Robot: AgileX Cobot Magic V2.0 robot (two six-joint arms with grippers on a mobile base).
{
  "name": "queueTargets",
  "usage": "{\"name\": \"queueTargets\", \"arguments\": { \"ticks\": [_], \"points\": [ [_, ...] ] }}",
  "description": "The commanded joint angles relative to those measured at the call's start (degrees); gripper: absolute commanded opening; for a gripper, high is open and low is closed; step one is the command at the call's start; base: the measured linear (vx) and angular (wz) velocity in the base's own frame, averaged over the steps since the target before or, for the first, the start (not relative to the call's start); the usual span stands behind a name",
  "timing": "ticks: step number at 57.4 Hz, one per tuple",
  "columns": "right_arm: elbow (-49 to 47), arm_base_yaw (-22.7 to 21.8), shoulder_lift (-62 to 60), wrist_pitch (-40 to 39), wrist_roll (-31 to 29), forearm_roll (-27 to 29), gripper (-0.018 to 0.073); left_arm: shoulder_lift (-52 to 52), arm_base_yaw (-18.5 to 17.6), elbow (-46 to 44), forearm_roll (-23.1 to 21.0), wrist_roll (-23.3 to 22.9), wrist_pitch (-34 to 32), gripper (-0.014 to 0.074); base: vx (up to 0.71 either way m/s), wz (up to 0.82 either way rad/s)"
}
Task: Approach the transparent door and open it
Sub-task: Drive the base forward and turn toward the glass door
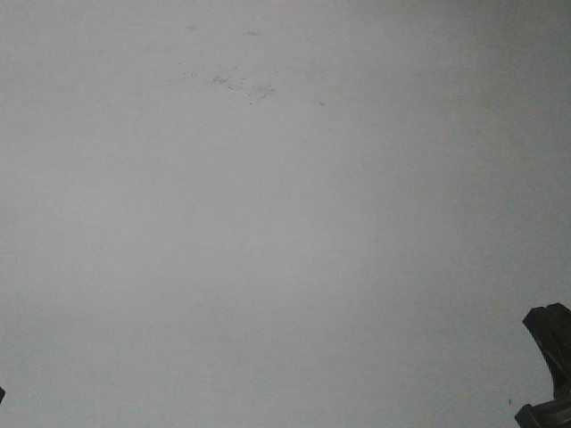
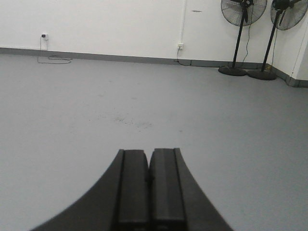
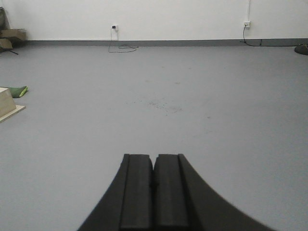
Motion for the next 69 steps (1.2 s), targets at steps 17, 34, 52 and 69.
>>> {"name": "queueTargets", "arguments": {
  "ticks": [17, 34, 52, 69],
  "points": [
    [0.76, -0.35, -0.83, -4.98, -0.18, -0.57, -0.0007, -0.77, 0.02, 1.73, -0.62, -0.38, -4.83, 0.0004, 0.00, -0.01],
    [0.76, -0.35, -0.83, -4.98, -0.18, -0.57, -0.0007, -0.77, 0.02, 1.73, -0.62, -0.38, -4.83, 0.0004, 0.00, 0.00],
    [0.76, -0.35, -0.83, -4.98, -0.18, -0.57, -0.0007, -0.77, 0.02, 1.73, -0.62, -0.38, -4.83, 0.0004, 0.00, 0.00],
    [0.76, -0.35, -0.83, -4.98, -0.18, -0.57, -0.0007, -0.77, 0.02, 1.73, -0.62, -0.38, -4.83, 0.0004, 0.01, -0.01]
  ]
}}
